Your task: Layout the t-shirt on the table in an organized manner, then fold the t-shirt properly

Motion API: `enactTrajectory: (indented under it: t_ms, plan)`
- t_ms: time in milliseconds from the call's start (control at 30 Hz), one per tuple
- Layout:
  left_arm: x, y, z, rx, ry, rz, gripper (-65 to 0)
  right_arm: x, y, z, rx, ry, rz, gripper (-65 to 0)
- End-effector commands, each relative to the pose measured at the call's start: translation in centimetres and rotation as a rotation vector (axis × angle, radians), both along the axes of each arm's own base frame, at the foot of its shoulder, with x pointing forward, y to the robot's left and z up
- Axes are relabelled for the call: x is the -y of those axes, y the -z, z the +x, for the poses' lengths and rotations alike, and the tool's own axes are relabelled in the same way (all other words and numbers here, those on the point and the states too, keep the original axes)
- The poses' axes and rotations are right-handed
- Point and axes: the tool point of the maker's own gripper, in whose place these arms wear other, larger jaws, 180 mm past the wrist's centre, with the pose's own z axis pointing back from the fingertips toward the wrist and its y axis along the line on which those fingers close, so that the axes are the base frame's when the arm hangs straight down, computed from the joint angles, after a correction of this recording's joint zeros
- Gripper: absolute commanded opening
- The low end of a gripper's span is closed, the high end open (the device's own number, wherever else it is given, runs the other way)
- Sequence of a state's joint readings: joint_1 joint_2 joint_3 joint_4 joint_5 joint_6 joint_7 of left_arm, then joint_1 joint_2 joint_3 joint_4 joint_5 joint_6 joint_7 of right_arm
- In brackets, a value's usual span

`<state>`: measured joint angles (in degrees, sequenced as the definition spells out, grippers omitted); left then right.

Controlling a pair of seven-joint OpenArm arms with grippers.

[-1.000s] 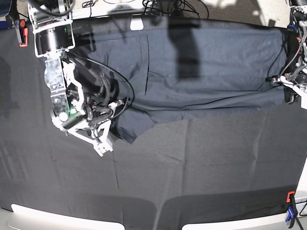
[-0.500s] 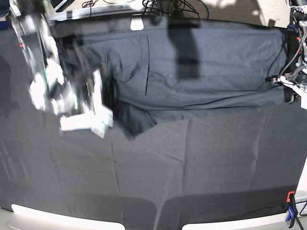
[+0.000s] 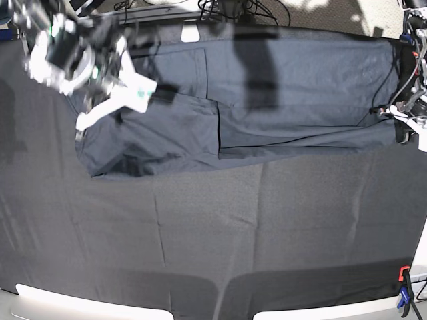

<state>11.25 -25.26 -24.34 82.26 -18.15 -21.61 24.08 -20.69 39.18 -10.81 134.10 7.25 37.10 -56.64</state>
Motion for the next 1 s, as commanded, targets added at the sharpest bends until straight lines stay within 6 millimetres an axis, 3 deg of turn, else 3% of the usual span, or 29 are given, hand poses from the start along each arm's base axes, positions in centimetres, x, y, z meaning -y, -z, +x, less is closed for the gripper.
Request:
enactTrajectory:
  t_ms: [0, 67, 233, 300, 400, 700, 967]
  plan:
    - [-0.6, -1.8, 0.9, 0.053, 0.006, 0.022, -65.0, 0.2, -0.7, 0.5, 0.034, -0.005, -0.007, -65.0]
    - [-0.6, -1.8, 0.9, 0.053, 0.006, 0.022, -65.0, 0.2, -0.8, 0.6, 0.039, -0.005, -0.010, -65.0]
    - [-0.6, -1.8, 0.9, 0.054, 0.006, 0.022, -65.0, -0.3, 0.9, 0.6, -0.018, 0.003, 0.079, -44.3]
    - [-0.6, -1.8, 0.9, 0.054, 0.005, 0.022, -65.0, -0.9, 1.5, 0.7, -0.037, 0.011, 0.145, -40.6]
    - [-0.6, -1.8, 0.9, 0.054, 0.005, 0.022, -65.0, -2.0, 2.2, 0.9, -0.037, -0.016, 0.197, -40.6]
    - [-0.6, -1.8, 0.9, 0.053, 0.005, 0.022, -65.0, -2.4, 7.3, 2.2, -0.014, -0.141, -0.049, -40.6]
    - [-0.6, -1.8, 0.9, 0.054, 0.005, 0.022, -65.0, -3.3, 7.8, 3.0, 0.020, -0.180, -0.091, -41.9]
